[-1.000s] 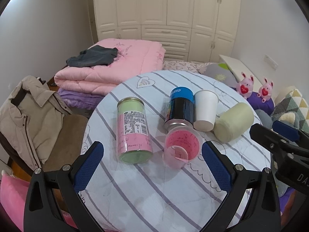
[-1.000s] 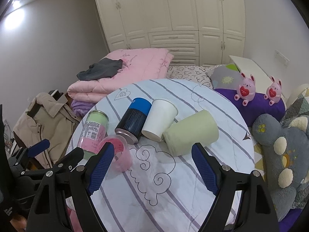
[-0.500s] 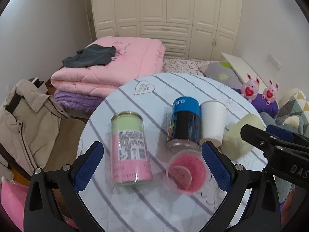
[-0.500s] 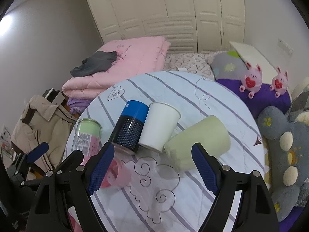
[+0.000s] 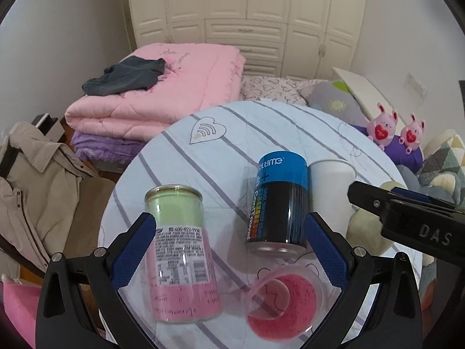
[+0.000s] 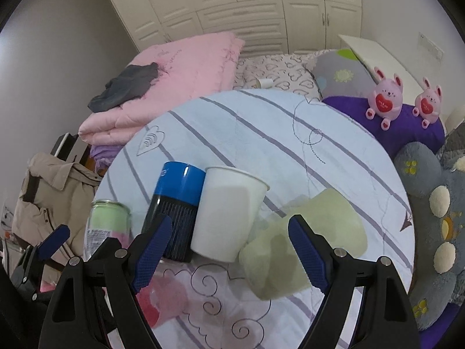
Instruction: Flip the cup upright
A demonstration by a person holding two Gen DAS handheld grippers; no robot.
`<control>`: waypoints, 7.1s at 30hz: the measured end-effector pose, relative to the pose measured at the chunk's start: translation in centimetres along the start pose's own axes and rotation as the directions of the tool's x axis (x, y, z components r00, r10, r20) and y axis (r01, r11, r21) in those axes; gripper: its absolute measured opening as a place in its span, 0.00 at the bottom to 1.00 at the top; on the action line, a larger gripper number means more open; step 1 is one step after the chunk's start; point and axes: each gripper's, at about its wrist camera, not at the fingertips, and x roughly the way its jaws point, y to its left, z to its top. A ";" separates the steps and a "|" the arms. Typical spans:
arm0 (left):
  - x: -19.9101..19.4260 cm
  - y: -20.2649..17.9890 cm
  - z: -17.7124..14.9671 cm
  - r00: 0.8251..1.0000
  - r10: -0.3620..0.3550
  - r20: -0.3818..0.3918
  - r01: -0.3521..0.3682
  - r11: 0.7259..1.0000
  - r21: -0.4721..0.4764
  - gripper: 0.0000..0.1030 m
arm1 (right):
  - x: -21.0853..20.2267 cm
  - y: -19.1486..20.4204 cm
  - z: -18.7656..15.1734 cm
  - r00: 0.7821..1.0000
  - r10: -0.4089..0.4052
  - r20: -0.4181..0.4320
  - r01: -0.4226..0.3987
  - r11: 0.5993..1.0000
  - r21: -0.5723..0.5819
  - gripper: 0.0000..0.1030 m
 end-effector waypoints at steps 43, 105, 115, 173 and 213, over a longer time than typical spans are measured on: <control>0.7 -1.0 0.7 1.000 0.001 -0.013 -0.001 0.999 0.040 1.00 | 3.5 1.1 3.4 0.992 -0.041 -0.120 0.035 0.998 -0.053 0.68; -8.1 -3.5 -15.2 0.984 -0.149 -0.096 0.156 0.986 0.066 1.00 | -4.7 1.6 -13.3 0.962 0.182 -0.202 -0.204 0.975 -0.091 0.80; -7.0 -5.6 -14.9 0.991 -0.085 -0.104 0.096 0.990 0.104 1.00 | -8.5 -1.0 -14.0 0.999 0.049 -0.013 -0.051 0.977 -0.207 0.80; -3.3 -7.8 -13.6 0.984 -0.016 -0.178 0.033 0.995 0.096 1.00 | -7.0 -7.5 -14.8 0.995 0.093 -0.026 -0.095 0.993 -0.071 0.80; -4.8 -9.6 -11.6 0.995 -0.073 -0.073 0.082 0.989 0.122 0.66 | -7.6 -7.9 -14.6 0.996 0.092 -0.010 -0.093 0.993 -0.073 0.80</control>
